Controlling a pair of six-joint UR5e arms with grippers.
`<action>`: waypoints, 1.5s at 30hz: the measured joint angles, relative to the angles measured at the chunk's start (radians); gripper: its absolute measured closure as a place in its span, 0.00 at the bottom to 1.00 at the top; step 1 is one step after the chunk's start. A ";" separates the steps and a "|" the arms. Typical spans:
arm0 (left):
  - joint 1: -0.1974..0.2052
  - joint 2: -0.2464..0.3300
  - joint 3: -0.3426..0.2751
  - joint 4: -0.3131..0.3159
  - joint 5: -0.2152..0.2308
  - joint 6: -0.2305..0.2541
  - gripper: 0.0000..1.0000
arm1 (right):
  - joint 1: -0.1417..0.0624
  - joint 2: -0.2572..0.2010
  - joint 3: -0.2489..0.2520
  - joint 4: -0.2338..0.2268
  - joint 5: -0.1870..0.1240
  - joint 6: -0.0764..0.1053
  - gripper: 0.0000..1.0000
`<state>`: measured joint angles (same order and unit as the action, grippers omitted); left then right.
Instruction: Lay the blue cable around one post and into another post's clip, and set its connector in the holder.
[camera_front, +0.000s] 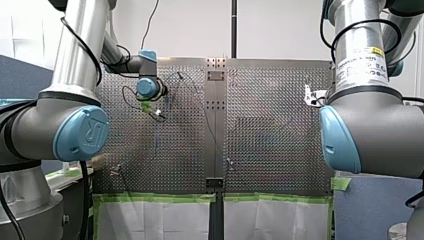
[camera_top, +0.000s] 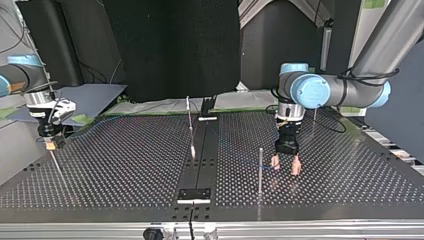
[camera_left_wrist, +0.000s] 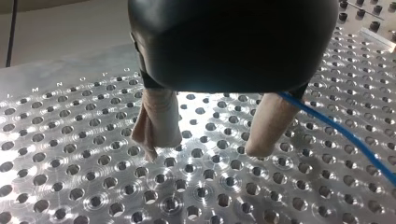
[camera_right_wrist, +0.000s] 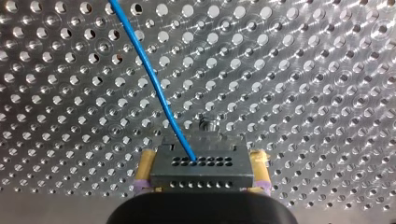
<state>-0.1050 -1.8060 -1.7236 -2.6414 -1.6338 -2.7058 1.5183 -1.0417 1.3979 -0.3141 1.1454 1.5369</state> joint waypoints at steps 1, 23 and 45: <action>0.000 0.000 0.000 0.000 0.000 0.000 0.00 | 0.000 0.000 0.000 0.000 0.000 0.000 0.80; 0.000 0.000 0.000 0.001 0.001 0.002 0.00 | 0.000 0.008 0.000 0.005 0.000 0.000 0.00; -0.009 0.021 0.014 -0.045 0.006 0.035 0.00 | 0.000 0.008 0.000 0.005 0.000 0.000 0.00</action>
<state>-0.1137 -1.7848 -1.7094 -2.6866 -1.6275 -2.6708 1.5183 -1.0338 1.3979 -0.3095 1.1454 1.5368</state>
